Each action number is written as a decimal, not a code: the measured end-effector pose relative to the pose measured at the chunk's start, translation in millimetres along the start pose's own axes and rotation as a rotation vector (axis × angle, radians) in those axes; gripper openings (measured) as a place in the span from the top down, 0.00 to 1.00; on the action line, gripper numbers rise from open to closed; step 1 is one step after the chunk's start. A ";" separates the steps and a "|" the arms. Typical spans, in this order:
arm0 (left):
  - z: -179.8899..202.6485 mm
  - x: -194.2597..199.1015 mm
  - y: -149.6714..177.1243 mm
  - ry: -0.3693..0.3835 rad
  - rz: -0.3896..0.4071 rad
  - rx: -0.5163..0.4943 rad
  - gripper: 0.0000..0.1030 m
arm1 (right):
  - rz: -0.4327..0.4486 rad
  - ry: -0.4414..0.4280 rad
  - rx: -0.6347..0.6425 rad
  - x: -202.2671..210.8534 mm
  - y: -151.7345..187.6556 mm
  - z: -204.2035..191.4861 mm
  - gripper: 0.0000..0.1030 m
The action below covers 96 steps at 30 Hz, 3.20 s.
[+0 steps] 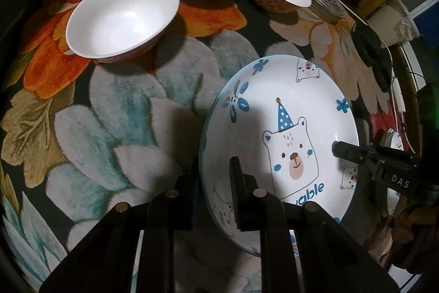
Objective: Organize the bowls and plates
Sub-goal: 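Lift the bear plate with both tools and carry it toward the plate stack, then lower the bear plate onto the stacked plates and open both tools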
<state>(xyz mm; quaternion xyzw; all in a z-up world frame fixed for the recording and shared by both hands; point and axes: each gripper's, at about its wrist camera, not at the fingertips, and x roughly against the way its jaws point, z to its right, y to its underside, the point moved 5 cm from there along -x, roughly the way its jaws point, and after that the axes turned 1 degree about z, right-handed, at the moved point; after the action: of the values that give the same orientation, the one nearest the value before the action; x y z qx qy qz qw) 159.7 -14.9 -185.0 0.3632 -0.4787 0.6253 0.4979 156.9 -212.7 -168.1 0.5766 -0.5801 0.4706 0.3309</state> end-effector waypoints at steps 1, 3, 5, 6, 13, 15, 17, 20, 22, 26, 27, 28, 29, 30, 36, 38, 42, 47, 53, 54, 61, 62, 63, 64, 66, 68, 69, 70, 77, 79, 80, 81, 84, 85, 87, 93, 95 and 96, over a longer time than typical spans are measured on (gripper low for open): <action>1.5 1.5 -0.1 0.004 0.002 0.000 0.83 | 0.003 -0.001 -0.005 1.6 0.8 0.8 0.87; 5.2 3.8 -0.7 0.009 0.007 -0.003 0.83 | 0.011 -0.001 -0.012 5.6 2.8 2.5 0.87; 8.1 6.5 -1.2 0.018 0.012 -0.004 0.83 | 0.016 -0.005 -0.019 9.1 4.6 4.7 0.87; 9.4 8.2 -1.2 0.022 0.014 -0.006 0.83 | 0.019 -0.007 -0.026 11.6 5.7 5.9 0.87; 23.3 13.9 0.5 0.052 0.009 -0.020 0.83 | 0.036 -0.012 -0.058 29.2 11.4 13.9 0.87; 28.3 13.5 1.6 0.060 0.006 -0.027 0.83 | 0.040 -0.011 -0.070 34.0 13.1 17.1 0.87; 33.9 13.4 2.7 0.068 0.004 -0.034 0.83 | 0.042 -0.010 -0.081 37.8 14.1 19.7 0.87; 42.9 14.0 3.9 0.080 0.002 -0.045 0.83 | 0.050 -0.004 -0.092 43.3 16.7 25.0 0.87; 49.1 14.8 4.0 0.088 0.004 -0.050 0.83 | 0.058 0.004 -0.091 47.0 17.7 27.0 0.87; 61.4 16.8 4.0 0.101 0.008 -0.064 0.83 | 0.068 0.013 -0.099 55.1 20.6 33.7 0.87; 64.6 17.3 3.8 0.104 0.008 -0.068 0.83 | 0.072 0.015 -0.102 57.9 21.6 36.4 0.87; 68.4 17.6 3.7 0.108 0.009 -0.074 0.83 | 0.073 0.017 -0.104 59.9 22.5 38.3 0.87; 71.2 17.6 3.8 0.111 0.008 -0.078 0.83 | 0.077 0.019 -0.108 62.6 23.5 40.6 0.87; 74.8 17.6 3.9 0.115 0.008 -0.083 0.83 | 0.079 0.022 -0.110 64.4 24.3 42.7 0.87; 97.3 15.4 5.6 0.132 0.001 -0.122 0.83 | 0.087 0.039 -0.136 76.6 31.7 59.8 0.87; 105.6 14.8 6.3 0.139 -0.001 -0.136 0.83 | 0.086 0.044 -0.145 79.6 34.5 65.7 0.87; 124.6 14.4 7.1 0.156 -0.003 -0.164 0.83 | 0.085 0.060 -0.166 87.2 42.0 79.2 0.87; 150.3 14.7 9.0 0.178 -0.004 -0.207 0.83 | 0.090 0.080 -0.204 98.0 51.9 98.7 0.87; 176.4 12.1 13.3 0.198 -0.012 -0.240 0.83 | 0.095 0.102 -0.238 110.9 64.4 120.0 0.87; 180.7 11.6 14.3 0.201 -0.013 -0.246 0.83 | 0.095 0.105 -0.241 112.5 66.1 122.5 0.87; 208.3 5.6 18.4 0.214 -0.028 -0.278 0.83 | 0.099 0.122 -0.283 124.6 78.3 143.7 0.87; 213.1 5.0 18.9 0.215 -0.028 -0.286 0.83 | 0.100 0.124 -0.292 126.2 79.8 147.0 0.87; 217.0 4.4 19.2 0.216 -0.028 -0.295 0.83 | 0.101 0.125 -0.305 128.2 81.4 151.2 0.87; 223.0 3.7 19.7 0.217 -0.028 -0.308 0.83 | 0.103 0.125 -0.317 129.9 82.9 155.1 0.87; 231.3 2.4 19.9 0.222 -0.028 -0.327 0.83 | 0.106 0.127 -0.340 133.3 85.3 163.0 0.87; 240.6 0.7 20.7 0.228 -0.030 -0.348 0.83 | 0.108 0.133 -0.361 136.5 88.3 170.6 0.87; 244.8 -0.3 21.5 0.231 -0.031 -0.357 0.83 | 0.109 0.137 -0.372 137.9 89.6 174.4 0.87; 248.2 -1.7 22.2 0.233 -0.034 -0.362 0.83 | 0.109 0.140 -0.381 139.4 91.3 178.3 0.87; 270.4 -12.7 30.4 0.244 -0.062 -0.391 0.83 | 0.110 0.160 -0.416 144.9 104.0 199.1 0.87; 276.6 -16.2 33.5 0.245 -0.071 -0.401 0.83 | 0.107 0.163 -0.427 145.0 108.2 205.5 0.87; 279.4 -17.7 34.9 0.247 -0.074 -0.405 0.83 | 0.105 0.165 -0.431 144.4 109.6 207.9 0.87; 283.0 -19.5 36.4 0.248 -0.078 -0.410 0.83 | 0.103 0.168 -0.435 144.4 111.4 210.8 0.87; 293.1 -23.9 39.8 0.250 -0.083 -0.430 0.83 | 0.099 0.171 -0.458 145.9 118.2 220.6 0.87; 296.9 -25.2 40.8 0.251 -0.084 -0.438 0.83 | 0.097 0.173 -0.468 146.0 120.6 224.7 0.87; 304.2 -29.3 42.1 0.250 -0.088 -0.452 0.83 | 0.095 0.174 -0.488 146.0 124.7 232.0 0.87; 316.3 -41.4 45.0 0.233 -0.098 -0.477 0.83 | 0.088 0.172 -0.535 142.4 134.5 247.5 0.87; 317.2 -45.0 46.3 0.224 -0.102 -0.481 0.83 | 0.084 0.171 -0.536 139.8 136.8 249.5 0.87; 317.6 -46.0 47.0 0.218 -0.101 -0.485 0.83 | 0.082 0.172 -0.537 138.8 137.5 250.3 0.87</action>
<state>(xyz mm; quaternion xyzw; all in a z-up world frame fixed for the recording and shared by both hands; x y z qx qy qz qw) 118.1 -334.7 -150.7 0.1870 -0.5394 0.5022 0.6495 45.8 -509.4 -146.7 0.4024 -0.6768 0.3602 0.5003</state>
